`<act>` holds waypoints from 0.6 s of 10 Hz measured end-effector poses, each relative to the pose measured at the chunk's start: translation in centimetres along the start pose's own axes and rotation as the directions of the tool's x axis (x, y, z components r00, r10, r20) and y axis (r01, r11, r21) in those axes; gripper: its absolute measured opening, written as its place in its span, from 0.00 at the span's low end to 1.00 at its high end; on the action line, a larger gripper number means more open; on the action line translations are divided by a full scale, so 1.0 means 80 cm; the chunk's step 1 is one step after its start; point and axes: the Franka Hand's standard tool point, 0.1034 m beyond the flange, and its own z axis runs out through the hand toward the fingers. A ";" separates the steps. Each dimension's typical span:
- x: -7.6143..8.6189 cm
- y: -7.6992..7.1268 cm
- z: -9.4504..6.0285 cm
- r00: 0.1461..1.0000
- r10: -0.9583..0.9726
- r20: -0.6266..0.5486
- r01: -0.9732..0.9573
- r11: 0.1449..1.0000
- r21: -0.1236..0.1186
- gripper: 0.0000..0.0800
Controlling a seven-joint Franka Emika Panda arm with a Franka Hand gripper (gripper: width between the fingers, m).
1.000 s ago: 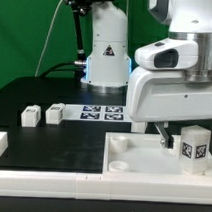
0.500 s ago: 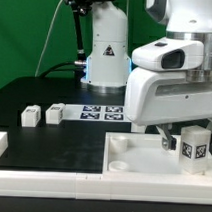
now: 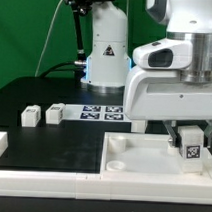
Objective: Assemble one leg
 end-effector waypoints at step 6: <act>-0.007 -0.016 0.001 0.769 0.639 0.005 -0.639 0.769 -0.007 0.37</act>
Offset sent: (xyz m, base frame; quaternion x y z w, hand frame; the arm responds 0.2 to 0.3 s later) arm -0.0043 0.0099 0.0006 -0.0272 -0.0037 0.2277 0.9733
